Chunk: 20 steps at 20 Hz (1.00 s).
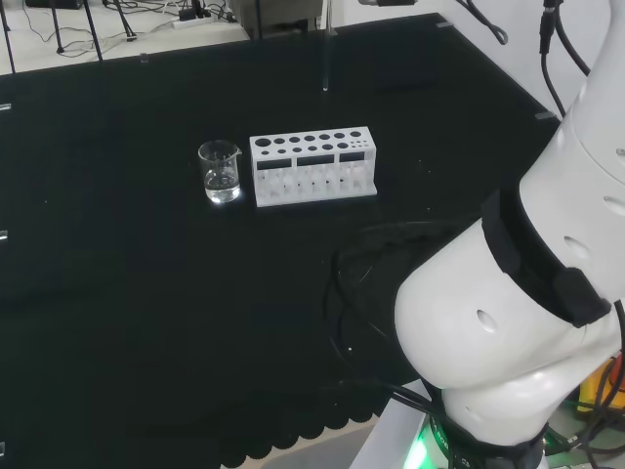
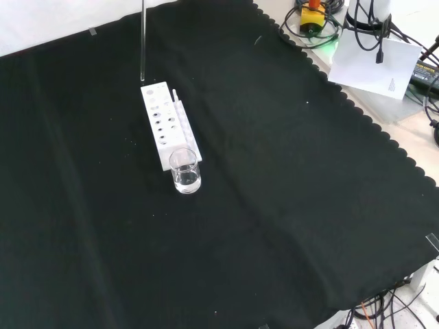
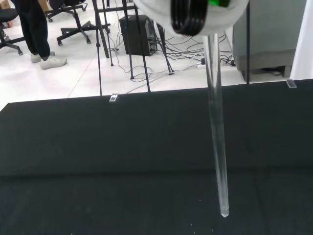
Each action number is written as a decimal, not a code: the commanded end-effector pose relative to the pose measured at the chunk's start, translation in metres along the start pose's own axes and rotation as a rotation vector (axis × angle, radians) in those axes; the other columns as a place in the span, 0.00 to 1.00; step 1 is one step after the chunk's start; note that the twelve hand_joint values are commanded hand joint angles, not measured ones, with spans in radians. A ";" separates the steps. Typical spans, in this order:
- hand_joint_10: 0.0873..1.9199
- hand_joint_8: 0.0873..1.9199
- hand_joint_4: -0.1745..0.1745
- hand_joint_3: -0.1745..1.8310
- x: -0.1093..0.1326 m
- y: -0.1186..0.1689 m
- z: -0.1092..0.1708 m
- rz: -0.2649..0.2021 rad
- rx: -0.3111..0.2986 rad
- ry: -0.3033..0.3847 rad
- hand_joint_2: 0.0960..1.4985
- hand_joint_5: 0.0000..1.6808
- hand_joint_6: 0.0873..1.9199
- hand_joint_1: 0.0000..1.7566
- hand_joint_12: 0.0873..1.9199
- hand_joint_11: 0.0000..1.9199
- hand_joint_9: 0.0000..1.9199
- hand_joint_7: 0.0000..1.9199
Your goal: Stir in the beaker to the left of the white test tube rack with the glass rod.
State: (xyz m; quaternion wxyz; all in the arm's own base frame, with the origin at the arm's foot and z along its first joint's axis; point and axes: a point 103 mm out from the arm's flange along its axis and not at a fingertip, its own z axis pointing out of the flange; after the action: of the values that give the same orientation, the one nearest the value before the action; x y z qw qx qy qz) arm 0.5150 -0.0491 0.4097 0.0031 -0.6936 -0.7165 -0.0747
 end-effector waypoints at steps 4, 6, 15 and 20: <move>0.42 0.54 0.00 0.28 0.019 0.006 0.002 -0.033 0.005 0.008 0.53 0.77 0.07 0.75 0.29 0.85 0.83 0.61; 0.42 0.54 0.00 0.29 0.028 0.011 -0.001 -0.048 -0.004 0.009 0.52 0.77 0.07 0.75 0.29 0.85 0.83 0.61; 0.42 0.53 0.00 0.31 0.083 0.031 0.016 -0.156 0.014 0.041 0.51 0.77 0.07 0.75 0.29 0.85 0.83 0.61; 0.42 0.53 0.00 0.32 0.107 0.035 0.032 -0.206 0.044 0.047 0.49 0.78 0.08 0.75 0.29 0.85 0.83 0.62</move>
State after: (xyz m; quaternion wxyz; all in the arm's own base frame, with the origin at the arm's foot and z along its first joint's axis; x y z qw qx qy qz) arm 0.5444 0.0345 0.4023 0.0176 -0.6359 -0.7675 -0.0791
